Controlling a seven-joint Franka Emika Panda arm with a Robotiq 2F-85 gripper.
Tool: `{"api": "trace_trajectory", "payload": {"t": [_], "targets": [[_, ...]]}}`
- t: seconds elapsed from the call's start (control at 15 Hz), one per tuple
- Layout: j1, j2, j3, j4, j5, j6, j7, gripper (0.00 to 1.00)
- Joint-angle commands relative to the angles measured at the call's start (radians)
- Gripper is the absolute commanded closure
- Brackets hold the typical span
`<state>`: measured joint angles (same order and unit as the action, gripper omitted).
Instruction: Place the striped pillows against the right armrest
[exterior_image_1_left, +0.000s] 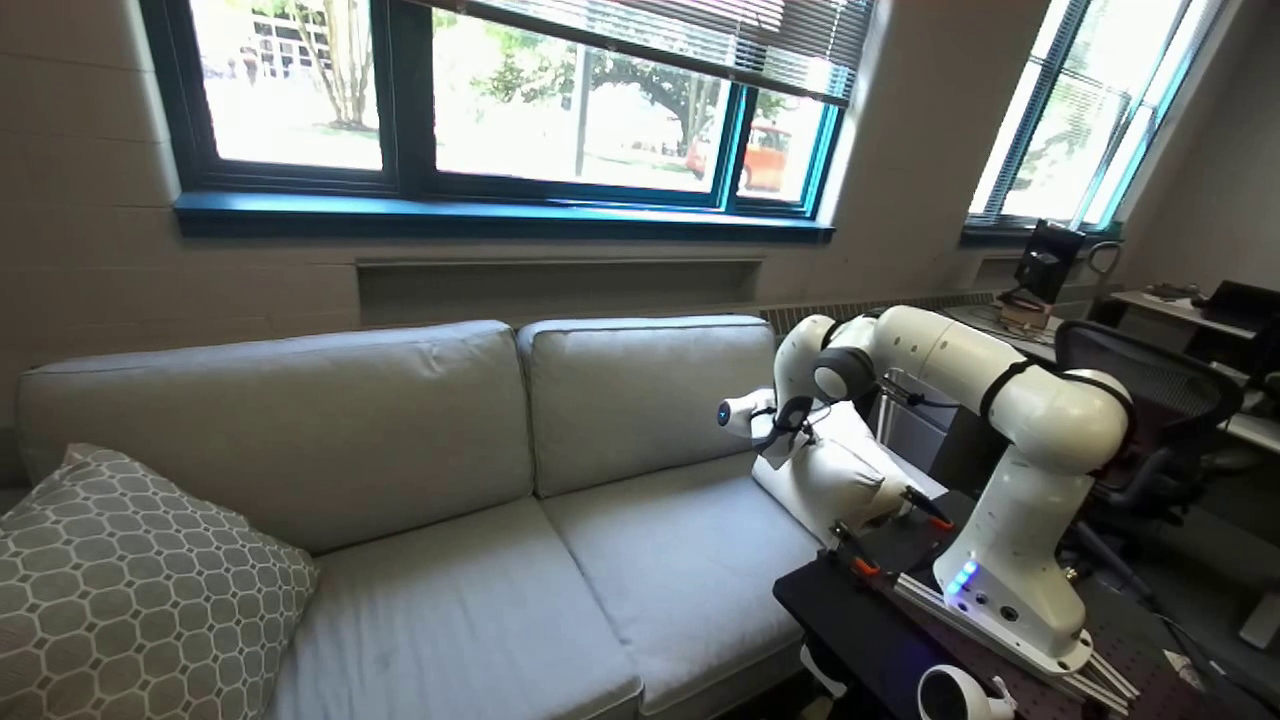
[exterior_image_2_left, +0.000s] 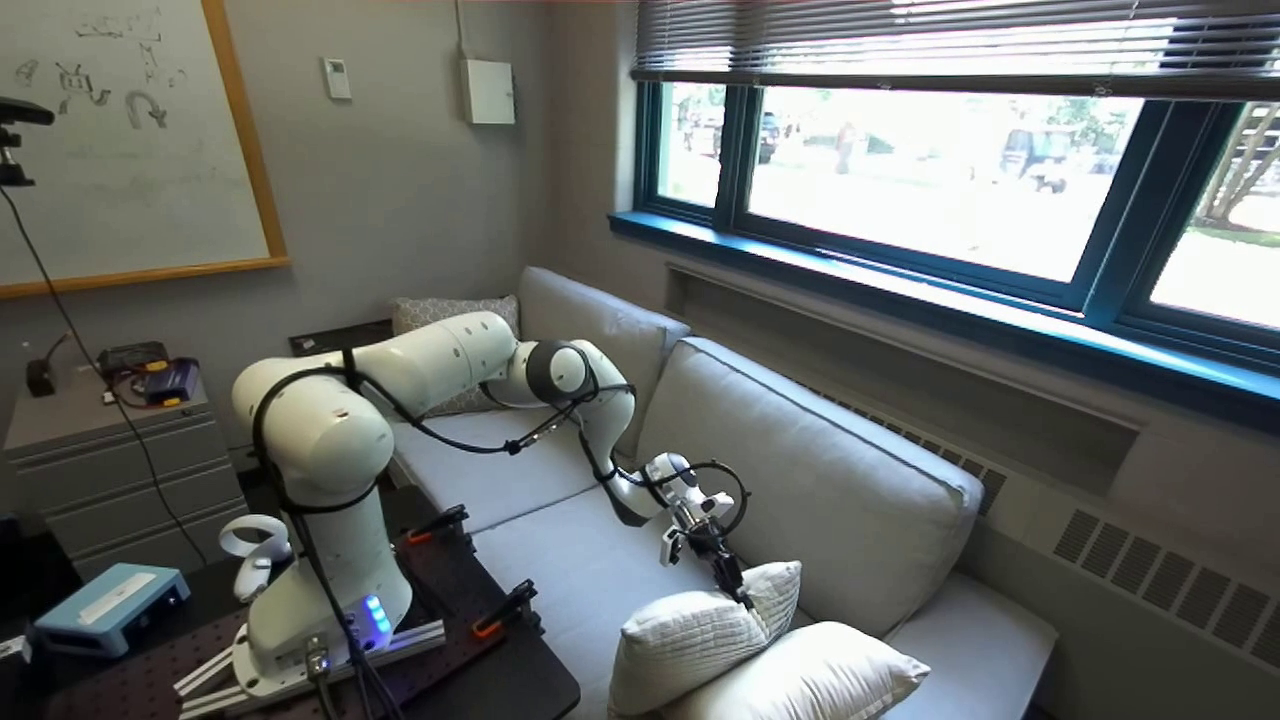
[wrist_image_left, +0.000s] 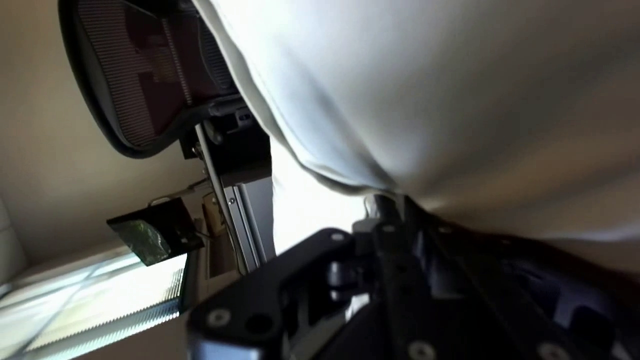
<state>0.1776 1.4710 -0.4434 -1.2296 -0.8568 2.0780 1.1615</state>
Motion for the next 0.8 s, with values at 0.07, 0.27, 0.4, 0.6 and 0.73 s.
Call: {"api": "trace_trajectory", "payload": {"t": [0.07, 0.27, 0.4, 0.6, 0.73], "targets": [[-0.091, 0.000, -0.019, -0.022, -0.047, 0.104, 0.128, 0.94], [-0.126, 0.000, -0.043, -0.005, -0.065, 0.165, 0.293, 0.94], [-0.149, -0.002, -0.037, 0.004, -0.117, 0.168, 0.421, 0.94], [-0.170, -0.004, -0.032, -0.007, -0.194, 0.155, 0.631, 0.94], [-0.188, -0.004, -0.020, -0.012, -0.230, 0.143, 0.753, 0.94]]}}
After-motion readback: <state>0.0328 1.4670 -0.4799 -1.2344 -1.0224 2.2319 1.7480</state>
